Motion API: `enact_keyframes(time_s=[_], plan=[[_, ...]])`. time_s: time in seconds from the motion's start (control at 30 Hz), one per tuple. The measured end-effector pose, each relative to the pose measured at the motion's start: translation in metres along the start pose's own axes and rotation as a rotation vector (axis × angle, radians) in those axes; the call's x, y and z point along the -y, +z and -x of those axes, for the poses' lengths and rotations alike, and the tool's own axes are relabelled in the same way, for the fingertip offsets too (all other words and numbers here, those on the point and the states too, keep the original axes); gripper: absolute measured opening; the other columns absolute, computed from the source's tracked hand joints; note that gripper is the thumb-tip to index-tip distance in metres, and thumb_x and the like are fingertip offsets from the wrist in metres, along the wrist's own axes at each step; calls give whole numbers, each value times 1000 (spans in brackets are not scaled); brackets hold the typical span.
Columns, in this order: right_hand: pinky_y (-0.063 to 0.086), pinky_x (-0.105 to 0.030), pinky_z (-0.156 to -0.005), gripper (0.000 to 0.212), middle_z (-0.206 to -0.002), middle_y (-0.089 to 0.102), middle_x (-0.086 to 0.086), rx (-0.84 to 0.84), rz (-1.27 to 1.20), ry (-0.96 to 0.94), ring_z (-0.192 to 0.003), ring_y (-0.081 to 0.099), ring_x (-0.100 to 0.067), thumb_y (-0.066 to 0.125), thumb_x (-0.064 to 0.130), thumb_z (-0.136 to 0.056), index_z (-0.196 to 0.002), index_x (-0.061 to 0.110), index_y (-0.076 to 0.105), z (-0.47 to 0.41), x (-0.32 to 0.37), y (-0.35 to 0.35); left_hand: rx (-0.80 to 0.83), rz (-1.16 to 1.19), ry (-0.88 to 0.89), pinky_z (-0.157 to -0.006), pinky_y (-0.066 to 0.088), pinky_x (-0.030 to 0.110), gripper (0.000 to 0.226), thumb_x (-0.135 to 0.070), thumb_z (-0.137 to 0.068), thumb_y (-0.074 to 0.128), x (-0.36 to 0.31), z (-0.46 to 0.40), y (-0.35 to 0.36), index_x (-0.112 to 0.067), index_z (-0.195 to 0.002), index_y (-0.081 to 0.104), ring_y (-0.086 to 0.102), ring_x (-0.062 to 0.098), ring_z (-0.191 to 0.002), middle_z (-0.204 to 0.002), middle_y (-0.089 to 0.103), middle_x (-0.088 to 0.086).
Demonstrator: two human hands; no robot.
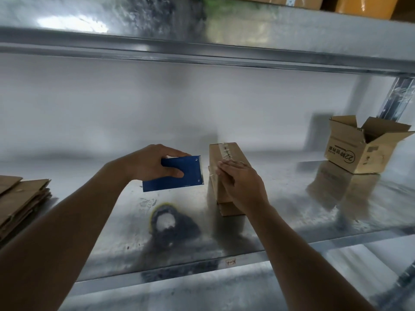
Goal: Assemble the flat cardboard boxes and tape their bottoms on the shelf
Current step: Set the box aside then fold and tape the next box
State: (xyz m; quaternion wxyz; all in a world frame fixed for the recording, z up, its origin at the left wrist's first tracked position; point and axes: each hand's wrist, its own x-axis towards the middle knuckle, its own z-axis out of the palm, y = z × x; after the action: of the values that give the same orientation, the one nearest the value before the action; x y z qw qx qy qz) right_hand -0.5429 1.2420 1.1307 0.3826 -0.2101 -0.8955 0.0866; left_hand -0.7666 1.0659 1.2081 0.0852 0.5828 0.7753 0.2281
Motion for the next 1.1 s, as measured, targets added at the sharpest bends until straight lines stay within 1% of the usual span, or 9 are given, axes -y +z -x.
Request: enact_keyframes(time_s=[0.1, 0.23, 0.33, 0.43, 0.53, 0.7, 0.77, 0.87, 1.1], plan=[[49, -35, -110, 46, -136, 69, 5, -19, -9, 51, -131, 60, -15, 50, 51, -103, -130, 22, 73, 1, 7, -1, -4, -32, -35, -93, 48, 29, 54, -51, -89, 75, -10, -4, 8, -53, -140, 56, 62, 7, -109, -127, 66, -22], [45, -27, -98, 35, -126, 74, 1, -61, 27, 70, -119, 66, -21, 61, 41, -102, -120, 16, 77, 2, 21, -2, -10, -179, -52, -95, 47, 33, 53, -49, -92, 72, -32, -12, 20, -42, -142, 57, 59, 14, -110, -135, 64, -12], [47, -33, -95, 29, -121, 75, -2, -56, 52, 150, -113, 65, -24, 62, 34, -102, -116, 15, 78, 2, 30, 1, -52, -327, -73, -95, 51, 41, 54, -52, -90, 69, -55, -19, 27, -41, -142, 57, 60, 20, -113, -135, 64, -8], [48, -34, -85, 25, -104, 75, -3, -83, 121, 226, -99, 66, -24, 61, 34, -99, -104, 17, 78, -3, 34, 8, -103, -509, -113, -80, 49, 38, 40, -45, -90, 68, -81, -20, 30, -36, -129, 64, 62, 22, -101, -114, 67, -5], [50, -37, -87, 28, -95, 74, -4, -64, 224, 256, -94, 66, -25, 61, 41, -98, -101, 18, 77, -10, 41, 19, -163, -700, -150, -68, 43, 35, 22, -35, -89, 66, -98, -23, 42, -27, -110, 68, 60, 22, -83, -90, 61, -3], [47, -38, -99, 19, -101, 75, -2, -144, 180, 225, -101, 66, -24, 63, 32, -97, -98, 18, 74, -8, 40, 26, -219, -473, -162, -65, 44, 33, 18, -36, -88, 67, -74, -21, 48, -34, -106, 67, 64, 22, -87, -93, 67, -6], [46, -42, -106, 18, -104, 75, 0, -206, 196, 164, -103, 67, -24, 62, 28, -97, -100, 19, 76, -3, 33, 27, -280, -378, -108, -78, 54, 38, 27, -37, -91, 66, -60, -16, 45, -39, -119, 67, 66, 23, -98, -106, 72, -7], [42, -49, -113, 27, -117, 73, -2, -251, 252, 66, -113, 64, -27, 58, 26, -99, -118, 18, 76, 2, 24, 28, -381, -201, -92, -97, 55, 42, 49, -44, -95, 70, -42, -8, 42, -43, -142, 58, 65, 25, -115, -130, 70, -8], [57, -47, -79, 40, -123, 64, -20, -163, 422, 44, -103, 64, -38, 68, 21, -93, -129, 3, 65, -2, 22, 14, -424, -46, -101, -98, 55, 39, 56, -49, -93, 72, -16, 4, 38, -49, -145, 53, 65, 21, -116, -136, 66, -12]])
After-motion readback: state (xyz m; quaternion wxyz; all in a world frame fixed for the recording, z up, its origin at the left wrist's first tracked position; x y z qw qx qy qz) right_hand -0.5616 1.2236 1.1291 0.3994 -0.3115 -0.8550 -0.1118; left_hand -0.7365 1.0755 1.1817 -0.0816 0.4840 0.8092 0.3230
